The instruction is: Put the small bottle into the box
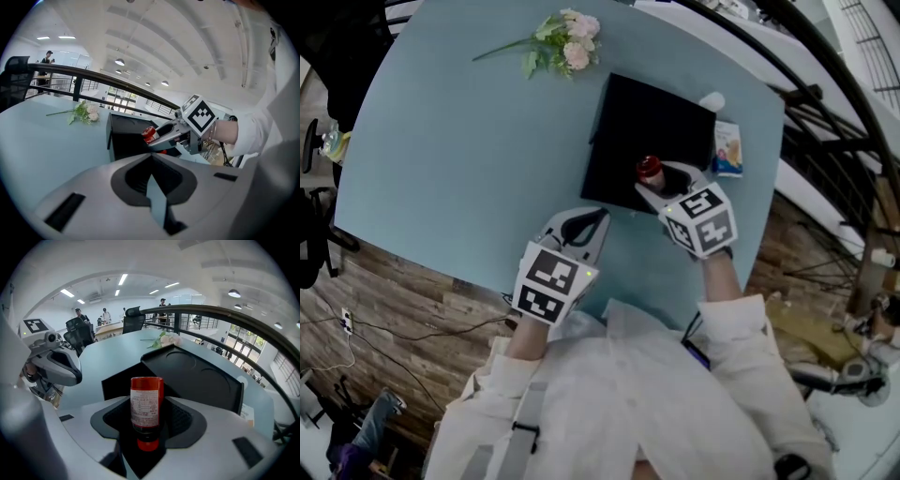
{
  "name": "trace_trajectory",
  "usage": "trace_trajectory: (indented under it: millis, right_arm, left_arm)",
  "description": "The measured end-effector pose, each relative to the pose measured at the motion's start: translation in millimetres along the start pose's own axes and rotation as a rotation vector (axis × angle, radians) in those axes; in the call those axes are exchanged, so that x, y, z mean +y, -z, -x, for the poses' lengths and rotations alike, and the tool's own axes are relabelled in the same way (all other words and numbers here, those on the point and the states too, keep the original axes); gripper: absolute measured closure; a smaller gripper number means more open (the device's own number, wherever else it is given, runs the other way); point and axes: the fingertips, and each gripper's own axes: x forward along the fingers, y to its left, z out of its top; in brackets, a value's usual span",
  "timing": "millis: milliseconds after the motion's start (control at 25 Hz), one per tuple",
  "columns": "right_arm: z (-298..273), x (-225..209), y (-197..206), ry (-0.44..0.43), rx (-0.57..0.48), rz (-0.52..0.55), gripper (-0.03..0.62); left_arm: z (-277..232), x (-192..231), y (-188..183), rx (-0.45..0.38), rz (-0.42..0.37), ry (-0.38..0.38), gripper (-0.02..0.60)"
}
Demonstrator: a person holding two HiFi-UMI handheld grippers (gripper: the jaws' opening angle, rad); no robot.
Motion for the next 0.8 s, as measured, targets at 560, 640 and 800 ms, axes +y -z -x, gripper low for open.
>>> trace_trajectory:
  millis: [560,640,800]
  right_arm:
    - [-35,-2,20,-0.008,0.139,0.08,0.385]
    - [-38,-2,21,-0.011,0.146,0.097,0.385]
    - [-41,2,25,-0.017,0.184,0.109,0.385]
  left_arm:
    - [-5,17,6,0.029,0.029,-0.026,0.58]
    - [-5,18,7,0.033,0.027,-0.027,0.58]
    - [-5,21,7,0.037,0.021,-0.029,0.58]
